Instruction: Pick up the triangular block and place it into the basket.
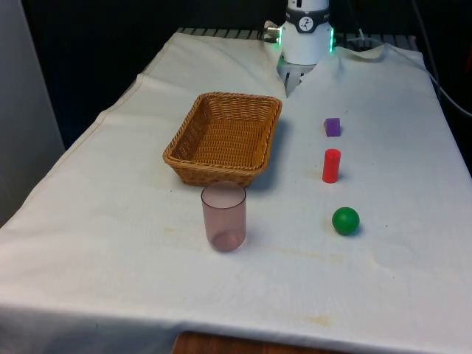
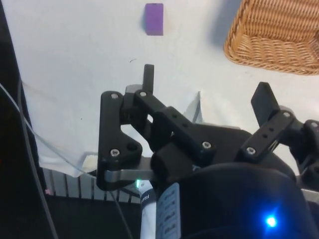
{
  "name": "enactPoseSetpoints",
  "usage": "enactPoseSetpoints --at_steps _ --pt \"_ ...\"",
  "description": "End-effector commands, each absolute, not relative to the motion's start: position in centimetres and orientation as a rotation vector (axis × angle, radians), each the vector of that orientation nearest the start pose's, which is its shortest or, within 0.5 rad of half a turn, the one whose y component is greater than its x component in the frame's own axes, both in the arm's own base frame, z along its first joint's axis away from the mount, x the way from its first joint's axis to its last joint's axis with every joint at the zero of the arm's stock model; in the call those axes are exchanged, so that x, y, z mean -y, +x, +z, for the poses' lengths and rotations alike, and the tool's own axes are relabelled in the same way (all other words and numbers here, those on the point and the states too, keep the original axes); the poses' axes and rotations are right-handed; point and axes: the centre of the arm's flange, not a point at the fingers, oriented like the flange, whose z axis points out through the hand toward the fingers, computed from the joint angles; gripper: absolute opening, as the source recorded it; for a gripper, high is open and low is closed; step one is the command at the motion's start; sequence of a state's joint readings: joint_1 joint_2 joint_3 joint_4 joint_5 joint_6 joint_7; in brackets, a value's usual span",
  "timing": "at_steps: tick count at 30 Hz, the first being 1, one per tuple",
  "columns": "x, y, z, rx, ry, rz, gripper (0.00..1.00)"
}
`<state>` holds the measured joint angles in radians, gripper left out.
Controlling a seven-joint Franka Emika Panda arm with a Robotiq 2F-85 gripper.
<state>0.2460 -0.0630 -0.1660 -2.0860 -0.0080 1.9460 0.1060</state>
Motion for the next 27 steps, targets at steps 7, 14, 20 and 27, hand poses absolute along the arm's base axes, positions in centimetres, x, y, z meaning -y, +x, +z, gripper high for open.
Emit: enactPoseSetpoints --at_steps 7,14,20,27 --pt "-5.2 50.6 42.3 -0.07 -3.149 0.093 1.0" --pt "-6.2 49.5 40.0 -0.1 -3.147 0.082 1.0" --pt "-7.0 48.6 38.2 -0.121 -3.148 0.072 1.0" --pt "-8.0 47.4 35.9 -0.148 -3.148 0.061 1.0"
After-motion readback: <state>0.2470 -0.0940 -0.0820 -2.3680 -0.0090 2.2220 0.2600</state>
